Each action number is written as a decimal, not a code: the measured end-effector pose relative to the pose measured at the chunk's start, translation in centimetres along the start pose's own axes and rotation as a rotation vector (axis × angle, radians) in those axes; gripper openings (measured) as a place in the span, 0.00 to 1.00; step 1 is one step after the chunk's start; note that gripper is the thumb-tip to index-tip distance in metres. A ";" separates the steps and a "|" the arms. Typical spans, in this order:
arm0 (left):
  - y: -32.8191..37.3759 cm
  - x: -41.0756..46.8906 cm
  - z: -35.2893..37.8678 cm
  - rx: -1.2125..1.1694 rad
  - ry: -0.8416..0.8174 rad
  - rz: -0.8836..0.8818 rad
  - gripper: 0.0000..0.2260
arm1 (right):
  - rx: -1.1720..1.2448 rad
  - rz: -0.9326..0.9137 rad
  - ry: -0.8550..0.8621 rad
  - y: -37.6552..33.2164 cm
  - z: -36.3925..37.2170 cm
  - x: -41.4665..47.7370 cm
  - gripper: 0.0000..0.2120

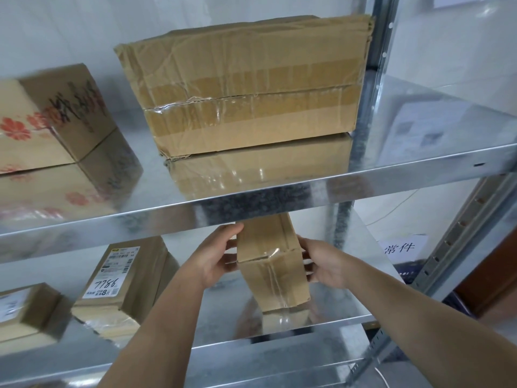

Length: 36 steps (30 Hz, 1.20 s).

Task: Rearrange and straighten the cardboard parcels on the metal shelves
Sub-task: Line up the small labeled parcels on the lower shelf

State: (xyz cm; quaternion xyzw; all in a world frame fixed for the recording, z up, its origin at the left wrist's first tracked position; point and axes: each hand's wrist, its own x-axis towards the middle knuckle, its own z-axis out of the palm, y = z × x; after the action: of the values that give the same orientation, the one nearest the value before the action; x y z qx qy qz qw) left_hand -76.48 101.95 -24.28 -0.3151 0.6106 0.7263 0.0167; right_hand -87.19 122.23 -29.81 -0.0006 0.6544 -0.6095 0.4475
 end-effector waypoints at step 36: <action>1.3 -0.2 2.0 0.370 -0.011 0.015 0.15 | -0.349 -0.097 0.015 -5.5 1.4 -3.3 0.12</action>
State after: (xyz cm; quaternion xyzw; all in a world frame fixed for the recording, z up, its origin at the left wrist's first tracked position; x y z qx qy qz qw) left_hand -77.72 103.46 -22.94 -0.2981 0.7360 0.6035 0.0721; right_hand -87.34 121.49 -23.29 -0.1054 0.7526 -0.5076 0.4059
